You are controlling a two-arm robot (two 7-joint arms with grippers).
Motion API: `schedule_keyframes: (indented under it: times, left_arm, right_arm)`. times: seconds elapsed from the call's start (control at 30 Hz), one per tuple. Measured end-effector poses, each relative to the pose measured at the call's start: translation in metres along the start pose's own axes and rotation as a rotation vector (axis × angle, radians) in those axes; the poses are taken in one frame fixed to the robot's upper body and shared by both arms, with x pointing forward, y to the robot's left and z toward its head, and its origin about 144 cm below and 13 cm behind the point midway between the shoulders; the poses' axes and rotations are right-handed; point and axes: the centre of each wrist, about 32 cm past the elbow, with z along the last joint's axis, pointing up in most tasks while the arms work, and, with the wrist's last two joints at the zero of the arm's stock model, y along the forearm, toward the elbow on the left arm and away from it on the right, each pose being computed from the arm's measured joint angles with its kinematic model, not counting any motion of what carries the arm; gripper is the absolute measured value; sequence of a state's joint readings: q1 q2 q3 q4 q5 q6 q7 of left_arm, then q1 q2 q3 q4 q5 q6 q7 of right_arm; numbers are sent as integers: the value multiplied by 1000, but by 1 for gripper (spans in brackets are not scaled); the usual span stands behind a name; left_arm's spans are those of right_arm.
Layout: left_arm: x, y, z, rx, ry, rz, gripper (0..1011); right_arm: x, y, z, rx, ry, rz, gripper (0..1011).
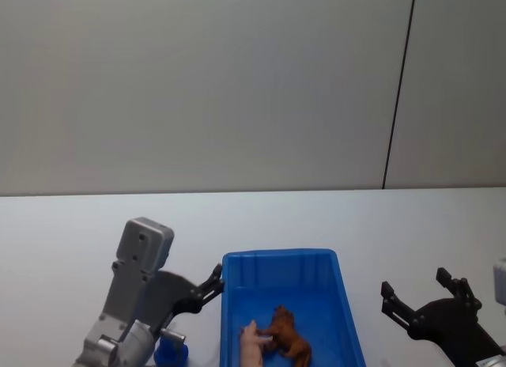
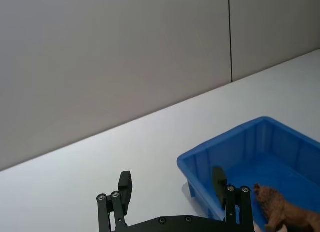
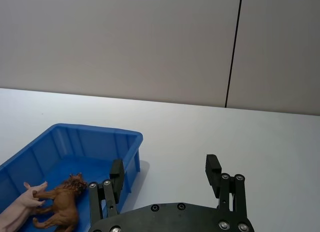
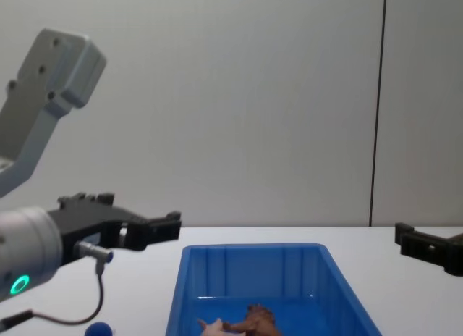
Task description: Pick up the two dolls from the table and place them into the box.
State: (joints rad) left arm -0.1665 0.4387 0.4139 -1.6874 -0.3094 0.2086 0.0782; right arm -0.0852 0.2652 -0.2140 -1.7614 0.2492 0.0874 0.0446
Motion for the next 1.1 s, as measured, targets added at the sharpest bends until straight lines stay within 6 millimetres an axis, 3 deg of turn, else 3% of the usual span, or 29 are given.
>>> schedule_keyframes:
  times: [1.1]
  left_arm:
    - [11, 11, -38, 225, 109, 28, 1001]
  right_arm:
    - [1, -1, 0, 0, 1, -6, 1001]
